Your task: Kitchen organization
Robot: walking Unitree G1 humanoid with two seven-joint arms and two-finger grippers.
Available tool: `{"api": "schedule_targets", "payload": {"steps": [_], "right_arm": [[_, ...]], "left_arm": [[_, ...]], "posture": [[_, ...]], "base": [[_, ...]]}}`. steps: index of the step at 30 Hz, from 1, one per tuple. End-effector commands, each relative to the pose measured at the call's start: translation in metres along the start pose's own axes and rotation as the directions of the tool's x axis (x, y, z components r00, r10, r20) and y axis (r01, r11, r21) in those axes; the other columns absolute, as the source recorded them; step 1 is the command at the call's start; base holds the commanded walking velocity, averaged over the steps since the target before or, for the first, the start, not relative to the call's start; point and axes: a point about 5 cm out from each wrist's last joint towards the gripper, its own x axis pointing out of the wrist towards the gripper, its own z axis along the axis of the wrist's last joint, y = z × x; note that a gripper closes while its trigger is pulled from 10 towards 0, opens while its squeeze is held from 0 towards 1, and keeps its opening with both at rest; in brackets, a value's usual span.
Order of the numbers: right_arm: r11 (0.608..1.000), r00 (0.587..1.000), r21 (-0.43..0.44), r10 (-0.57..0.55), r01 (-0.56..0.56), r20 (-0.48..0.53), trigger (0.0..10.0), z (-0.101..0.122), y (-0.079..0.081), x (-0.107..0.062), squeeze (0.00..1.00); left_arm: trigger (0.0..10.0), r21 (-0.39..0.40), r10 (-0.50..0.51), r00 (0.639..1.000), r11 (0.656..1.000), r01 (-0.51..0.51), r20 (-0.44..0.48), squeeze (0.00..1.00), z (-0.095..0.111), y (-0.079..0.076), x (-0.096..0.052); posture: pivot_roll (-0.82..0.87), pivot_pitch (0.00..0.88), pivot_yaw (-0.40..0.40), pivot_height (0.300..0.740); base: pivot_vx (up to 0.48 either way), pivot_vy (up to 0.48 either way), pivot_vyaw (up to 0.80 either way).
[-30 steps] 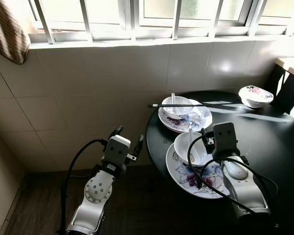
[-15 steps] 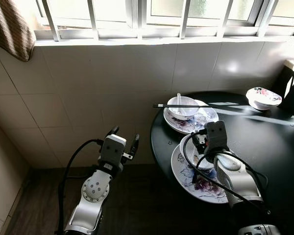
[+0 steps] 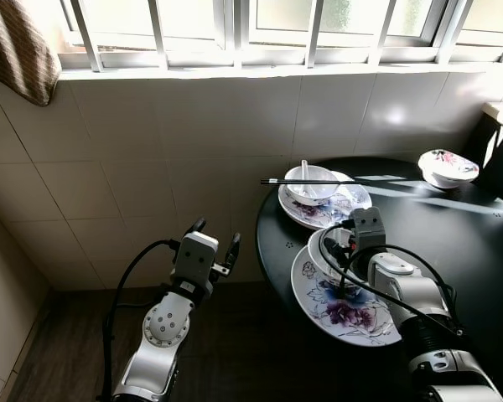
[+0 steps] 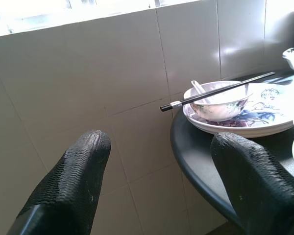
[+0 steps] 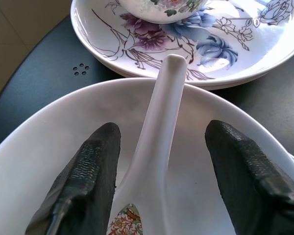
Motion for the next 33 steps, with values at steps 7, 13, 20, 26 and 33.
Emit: {"api": "schedule_targets", "payload": {"steps": [7,13,20,26,33], "right_arm": [[0.997,0.997,0.026,0.067,-0.066,-0.035,10.0,-0.004,0.007,0.004,0.00],[0.997,0.997,0.045,0.070,-0.068,-0.044,5.8,-0.009,0.008,0.006,0.00],[0.998,0.998,0.028,0.058,-0.057,-0.028,0.0,-0.013,0.003,0.005,0.00],[1.000,0.999,-0.009,0.027,-0.027,0.031,0.0,-0.006,0.001,0.004,0.00],[1.000,0.987,0.003,0.026,-0.027,0.157,0.0,0.011,0.016,-0.001,0.00]], "left_arm": [[10.0,0.006,-0.010,1.000,1.000,0.010,-0.009,0.00,-0.001,-0.002,0.002],[10.0,0.011,-0.015,1.000,1.000,0.016,-0.014,0.00,-0.002,-0.002,0.003],[10.0,0.010,-0.016,1.000,1.000,0.016,-0.019,0.00,-0.002,-0.002,0.003],[10.0,0.009,-0.016,1.000,1.000,0.017,-0.022,0.00,-0.003,-0.002,0.003],[10.0,0.010,-0.018,1.000,1.000,0.018,-0.025,0.00,-0.004,-0.002,0.004]], "posture": [[0.05,0.000,-0.019,0.740],[0.05,0.000,-0.016,0.740],[0.05,0.000,-0.015,0.740],[0.05,0.000,-0.015,0.740],[0.05,0.000,-0.011,0.740]], "base": [[0.000,0.000,0.00],[0.000,0.000,0.00],[0.000,0.000,0.00],[0.000,0.000,0.00],[0.000,0.000,0.00]]}}
